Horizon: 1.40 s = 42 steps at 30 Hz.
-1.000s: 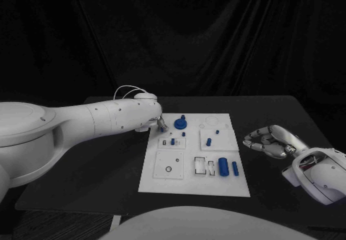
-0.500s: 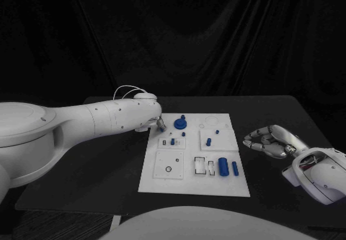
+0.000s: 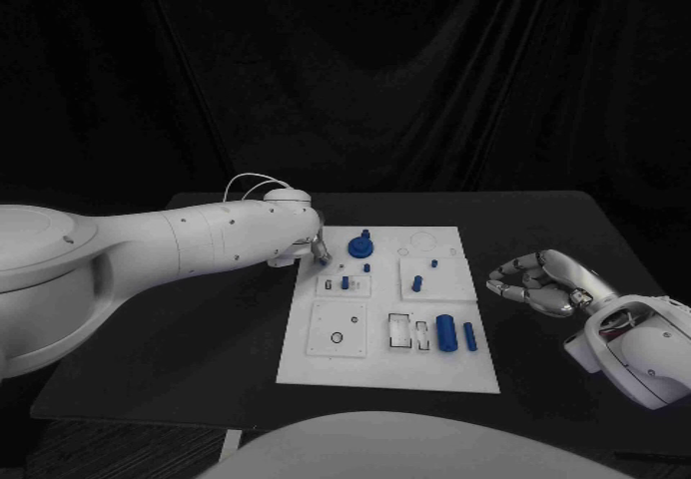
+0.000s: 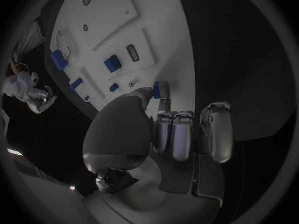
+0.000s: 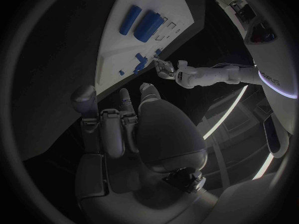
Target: Assemble the parts on the task board
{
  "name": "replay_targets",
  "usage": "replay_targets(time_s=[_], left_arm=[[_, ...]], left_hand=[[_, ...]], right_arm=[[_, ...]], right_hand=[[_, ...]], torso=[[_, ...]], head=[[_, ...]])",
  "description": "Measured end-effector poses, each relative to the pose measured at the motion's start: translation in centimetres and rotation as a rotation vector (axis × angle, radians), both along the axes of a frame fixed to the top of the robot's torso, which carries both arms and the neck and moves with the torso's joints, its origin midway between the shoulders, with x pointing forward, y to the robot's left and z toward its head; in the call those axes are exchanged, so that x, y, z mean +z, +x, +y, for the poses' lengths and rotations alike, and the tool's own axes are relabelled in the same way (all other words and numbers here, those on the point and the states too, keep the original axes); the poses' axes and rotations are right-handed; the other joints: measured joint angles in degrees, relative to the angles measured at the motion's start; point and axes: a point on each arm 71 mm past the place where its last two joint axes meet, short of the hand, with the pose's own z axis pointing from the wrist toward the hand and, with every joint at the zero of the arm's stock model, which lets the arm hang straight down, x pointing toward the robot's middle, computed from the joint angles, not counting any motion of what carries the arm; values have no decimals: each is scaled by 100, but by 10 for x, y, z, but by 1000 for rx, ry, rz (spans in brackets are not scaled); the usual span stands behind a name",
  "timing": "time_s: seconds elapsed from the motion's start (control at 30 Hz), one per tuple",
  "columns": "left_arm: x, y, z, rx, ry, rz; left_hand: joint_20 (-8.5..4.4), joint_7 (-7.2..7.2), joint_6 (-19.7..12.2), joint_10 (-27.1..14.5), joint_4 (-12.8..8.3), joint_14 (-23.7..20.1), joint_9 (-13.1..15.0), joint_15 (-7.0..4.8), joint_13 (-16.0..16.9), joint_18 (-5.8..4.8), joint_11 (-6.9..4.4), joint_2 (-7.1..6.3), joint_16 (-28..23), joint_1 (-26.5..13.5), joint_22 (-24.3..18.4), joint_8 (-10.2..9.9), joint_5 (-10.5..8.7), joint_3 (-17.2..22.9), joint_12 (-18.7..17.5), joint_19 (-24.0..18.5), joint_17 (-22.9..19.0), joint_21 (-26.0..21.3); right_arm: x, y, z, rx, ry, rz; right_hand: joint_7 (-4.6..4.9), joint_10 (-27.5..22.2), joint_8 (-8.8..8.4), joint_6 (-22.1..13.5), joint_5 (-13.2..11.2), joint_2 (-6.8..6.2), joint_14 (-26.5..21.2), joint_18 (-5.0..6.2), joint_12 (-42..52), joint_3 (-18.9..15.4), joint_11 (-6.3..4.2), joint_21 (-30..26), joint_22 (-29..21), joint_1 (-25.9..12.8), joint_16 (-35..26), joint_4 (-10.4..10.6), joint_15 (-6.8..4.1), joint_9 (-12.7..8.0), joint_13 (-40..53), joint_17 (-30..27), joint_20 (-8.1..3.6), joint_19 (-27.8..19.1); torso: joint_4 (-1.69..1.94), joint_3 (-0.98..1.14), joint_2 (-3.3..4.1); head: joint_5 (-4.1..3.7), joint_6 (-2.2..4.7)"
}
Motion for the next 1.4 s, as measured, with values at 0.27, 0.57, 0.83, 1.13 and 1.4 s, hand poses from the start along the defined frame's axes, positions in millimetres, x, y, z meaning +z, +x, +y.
replay_targets(time_s=[0.27, 0.57, 0.83, 1.13, 1.4], left_arm=[[15, -23, 3, -10, -57, -47], [33, -49, 6, -6, -115, -100], [36, -62, 7, 10, -136, -115], [24, -71, 8, 30, -145, -109], [17, -72, 5, 39, -148, -110]], left_hand=[[0, -3, -38, -1, 12, 0, 30, 0, 0, 0, 0, -147, 0, -41, 0, 4, -68, 282, 0, 0, 0, -23], [0, 18, -58, -1, 19, 0, 39, 1, 0, 0, 0, -236, 0, -130, 0, 15, -273, 478, 0, 0, 0, -59], [0, 18, -58, -1, -49, 0, 39, 1, 0, 0, 0, -236, 0, -131, 0, 15, -292, 569, 0, 0, 0, -59], [1, 18, -58, 0, -37, 0, 38, 1, 0, 0, 0, -240, 0, -187, 0, 15, -335, 612, 0, 0, 0, -59], [1, 18, -58, 0, -99, 0, 38, 1, 0, 0, 1, -241, 0, -247, 0, 15, -376, 674, 0, 0, 0, -59]], right_arm=[[0, 0, -1, -2, -1, 0], [0, 0, -1, -2, -1, 1], [-1, -1, 0, -1, 0, 3], [-1, -1, 0, -1, 1, 3], [-1, -1, 1, 0, 1, 3]], right_hand=[[0, 0, 0, 0, 0, -15, 0, 0, -22, 0, 0, 0, -1, -15, 0, 0, 0, 0, 0, 0, 0, 0], [0, 0, 0, 0, 0, -15, 0, 0, -24, 0, 0, 0, -1, -15, 0, 0, 0, 0, 0, 0, 0, 0], [0, 0, 0, 0, 0, -15, 0, 0, -24, 0, 0, 0, -2, -15, 0, 0, 0, 0, 0, 0, 0, 0], [0, 0, 0, 0, 23, -15, 0, 0, -19, 16, 0, 0, -2, -15, 0, 16, 0, 0, 0, 0, 0, 0], [0, 0, 0, 0, 23, -15, 0, 0, -16, 16, 0, 0, -3, -15, 0, 16, 0, 0, 0, 0, 0, 0]], torso=[[1, -1, -1], [1, -1, -9], [1, 1, -9], [0, 2, -1], [4, 2, 2]], head=[[6, 0], [20, 0], [49, 0], [50, 0], [51, 0]])
